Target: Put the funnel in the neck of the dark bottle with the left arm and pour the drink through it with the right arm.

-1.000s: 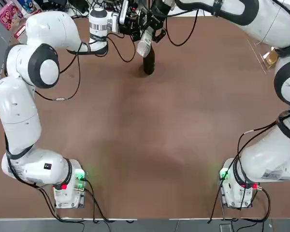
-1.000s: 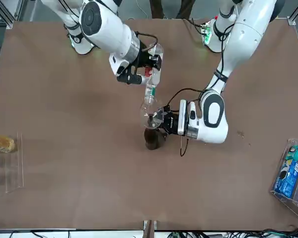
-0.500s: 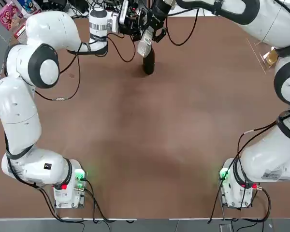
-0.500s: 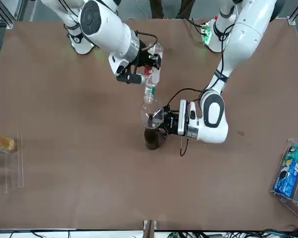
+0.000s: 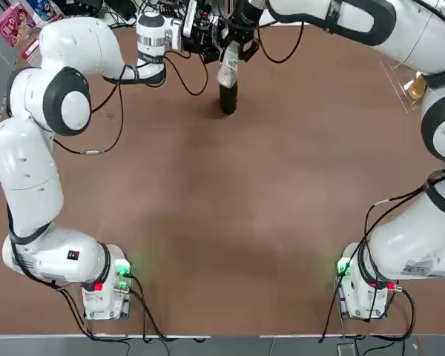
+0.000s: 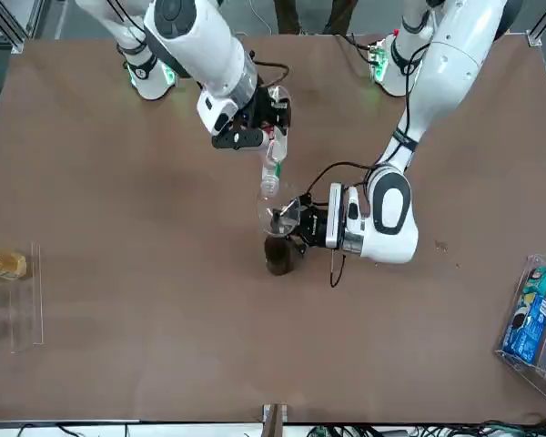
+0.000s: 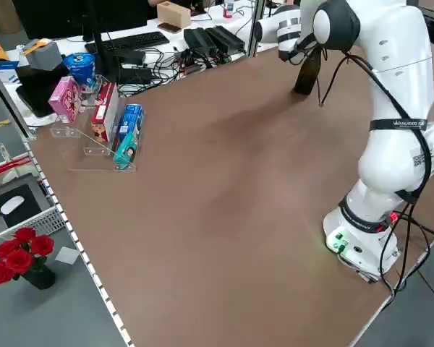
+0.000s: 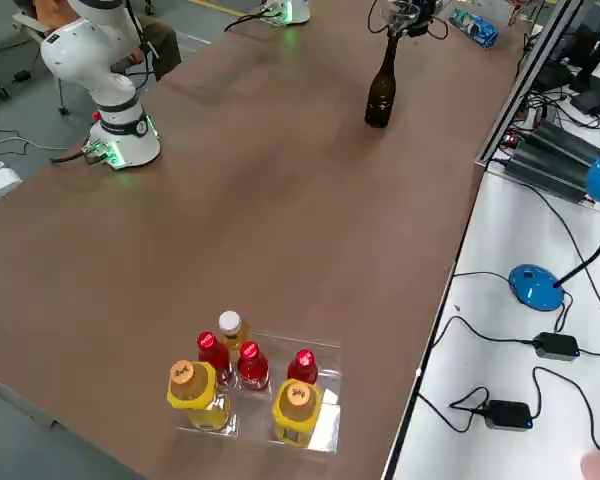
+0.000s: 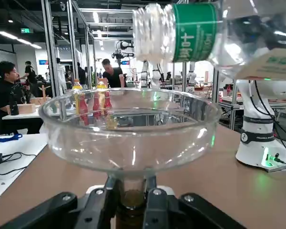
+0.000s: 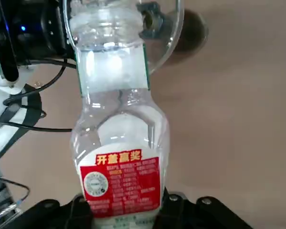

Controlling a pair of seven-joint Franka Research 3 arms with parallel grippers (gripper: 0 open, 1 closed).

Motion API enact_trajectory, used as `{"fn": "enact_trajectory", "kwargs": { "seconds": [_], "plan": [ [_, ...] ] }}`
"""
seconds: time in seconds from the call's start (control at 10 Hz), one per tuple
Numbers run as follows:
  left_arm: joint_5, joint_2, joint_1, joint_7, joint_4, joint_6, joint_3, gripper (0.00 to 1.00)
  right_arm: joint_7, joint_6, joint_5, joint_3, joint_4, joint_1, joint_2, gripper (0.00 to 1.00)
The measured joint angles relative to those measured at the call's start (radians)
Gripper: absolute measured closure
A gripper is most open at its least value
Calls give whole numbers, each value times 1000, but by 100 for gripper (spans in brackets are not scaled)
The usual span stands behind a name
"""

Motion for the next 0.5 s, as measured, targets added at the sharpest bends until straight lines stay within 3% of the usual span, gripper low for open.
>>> {"fn": "enact_trajectory", "kwargs": {
  "seconds": [0.2,0.4,0.5],
  "plan": [
    [0,0,0,0,0,0,0,74,-55,-25,-40,4,-1,-4,-26,60],
    [1,0,-1,0,0,1,0,64,-169,-67,-48,3,-14,-34,-91,60],
    [6,0,-2,-2,0,1,0,49,-229,-80,-48,-6,-30,-53,-132,60]
  ]
}}
